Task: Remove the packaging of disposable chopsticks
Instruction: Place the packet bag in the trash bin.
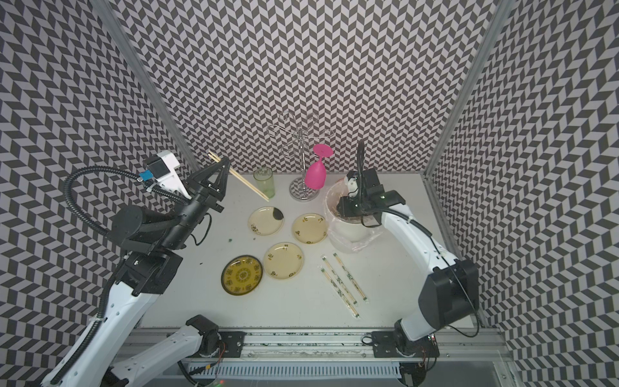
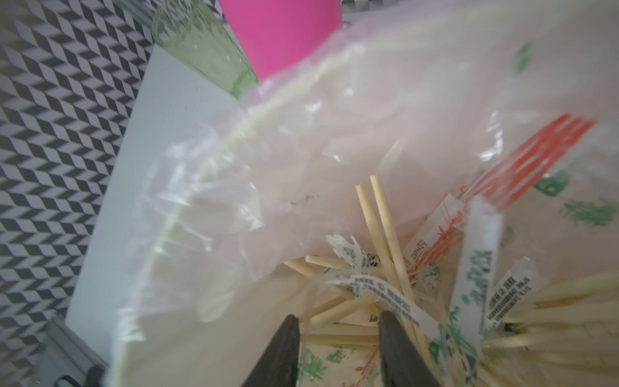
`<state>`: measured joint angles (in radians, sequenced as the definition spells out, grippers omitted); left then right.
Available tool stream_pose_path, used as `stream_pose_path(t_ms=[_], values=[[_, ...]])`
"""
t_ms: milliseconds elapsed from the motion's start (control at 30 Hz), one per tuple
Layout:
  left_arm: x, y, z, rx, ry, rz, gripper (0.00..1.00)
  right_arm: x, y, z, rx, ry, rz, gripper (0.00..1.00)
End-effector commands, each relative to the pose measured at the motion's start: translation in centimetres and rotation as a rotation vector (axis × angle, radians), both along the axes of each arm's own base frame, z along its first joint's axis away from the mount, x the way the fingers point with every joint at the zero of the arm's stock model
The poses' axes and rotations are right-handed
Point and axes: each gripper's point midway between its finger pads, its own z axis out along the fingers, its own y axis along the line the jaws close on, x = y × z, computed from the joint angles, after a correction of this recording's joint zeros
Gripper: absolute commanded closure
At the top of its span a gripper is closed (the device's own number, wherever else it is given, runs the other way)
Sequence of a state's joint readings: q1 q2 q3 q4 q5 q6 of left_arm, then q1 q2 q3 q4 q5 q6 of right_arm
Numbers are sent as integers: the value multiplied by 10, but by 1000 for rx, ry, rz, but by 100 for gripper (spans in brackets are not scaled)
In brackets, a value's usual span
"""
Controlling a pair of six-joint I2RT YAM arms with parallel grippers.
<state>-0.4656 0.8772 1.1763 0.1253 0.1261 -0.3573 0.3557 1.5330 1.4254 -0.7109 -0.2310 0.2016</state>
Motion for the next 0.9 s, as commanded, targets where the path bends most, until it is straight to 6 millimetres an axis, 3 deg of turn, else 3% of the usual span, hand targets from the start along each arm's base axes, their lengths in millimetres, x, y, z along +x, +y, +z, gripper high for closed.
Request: stream_pose_path(t_ms=[0,167,367,433,533,633,700,800,867], values=[[1,-1,-1,-1,12,-13,100,1,-9,54,19,-150,-32,55],[2,-3,-1,-4,14,-18,100,-3,-18,73,-8,-184,-52,52],[3,-4,-1,0,20,-22,100,-10,-11,97,40,-219,-19,52],[6,-6,-4,9,32,-28,100,-13,-5,105,58,-232,10,52],[9,-17,-11,40,67,-73,100,-27,19,128,110,-299,101,52],[10,-36,-23,113,113,-169,100,-59,63,165,192,-434,284,52],[7,-49,-34,169,142,-258,100,-93,94,190,280,-525,454,51],[-3,-61,-52,208,175,-391,100,-141,127,212,419,-599,686,50],[-10,-66,-63,214,201,-488,100,-162,140,218,480,-620,784,49]])
